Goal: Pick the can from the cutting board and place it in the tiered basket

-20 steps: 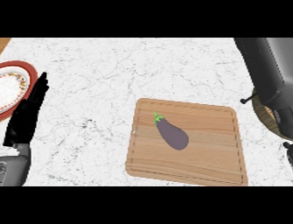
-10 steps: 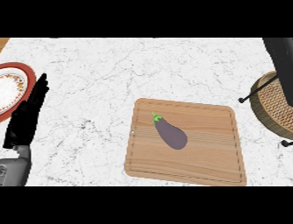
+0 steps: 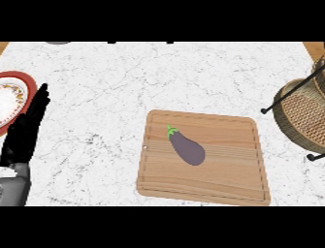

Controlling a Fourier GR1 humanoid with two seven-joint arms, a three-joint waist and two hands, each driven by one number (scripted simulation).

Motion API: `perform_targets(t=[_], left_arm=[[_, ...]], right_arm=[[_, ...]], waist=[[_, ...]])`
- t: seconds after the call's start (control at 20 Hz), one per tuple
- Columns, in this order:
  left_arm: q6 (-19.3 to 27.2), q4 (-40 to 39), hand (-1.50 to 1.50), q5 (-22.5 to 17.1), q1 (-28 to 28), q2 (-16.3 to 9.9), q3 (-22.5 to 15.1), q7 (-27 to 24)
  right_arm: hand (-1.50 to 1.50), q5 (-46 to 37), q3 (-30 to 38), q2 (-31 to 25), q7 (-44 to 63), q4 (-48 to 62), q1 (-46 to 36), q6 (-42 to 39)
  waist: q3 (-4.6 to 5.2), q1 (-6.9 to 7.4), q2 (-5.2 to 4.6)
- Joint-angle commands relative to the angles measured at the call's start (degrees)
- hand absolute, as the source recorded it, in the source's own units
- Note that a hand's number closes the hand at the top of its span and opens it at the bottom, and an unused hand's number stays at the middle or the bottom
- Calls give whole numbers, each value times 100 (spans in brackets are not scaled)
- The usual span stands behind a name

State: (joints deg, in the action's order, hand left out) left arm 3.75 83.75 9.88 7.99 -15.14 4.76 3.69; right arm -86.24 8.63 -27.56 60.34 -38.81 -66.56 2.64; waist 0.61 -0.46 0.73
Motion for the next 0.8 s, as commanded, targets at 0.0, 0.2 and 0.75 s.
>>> perform_targets(t=[0.0, 0.2, 0.75], left_arm=[[-147, 168, 0, -150, -118, -179, 199, 94], [-38, 358, 0, 36, -1, 28, -60, 333], [17, 167, 0, 79, -47, 85, 0, 141]], right_arm=[[150, 298, 160, -84, 22, -603, 718, -480], [150, 710, 493, -83, -254, -808, 901, -312], [-150, 1725, 1480, 153, -175, -1690, 1959, -36]], waist=[[-61, -85, -1], [-64, 4, -44], [-63, -43, -54]])
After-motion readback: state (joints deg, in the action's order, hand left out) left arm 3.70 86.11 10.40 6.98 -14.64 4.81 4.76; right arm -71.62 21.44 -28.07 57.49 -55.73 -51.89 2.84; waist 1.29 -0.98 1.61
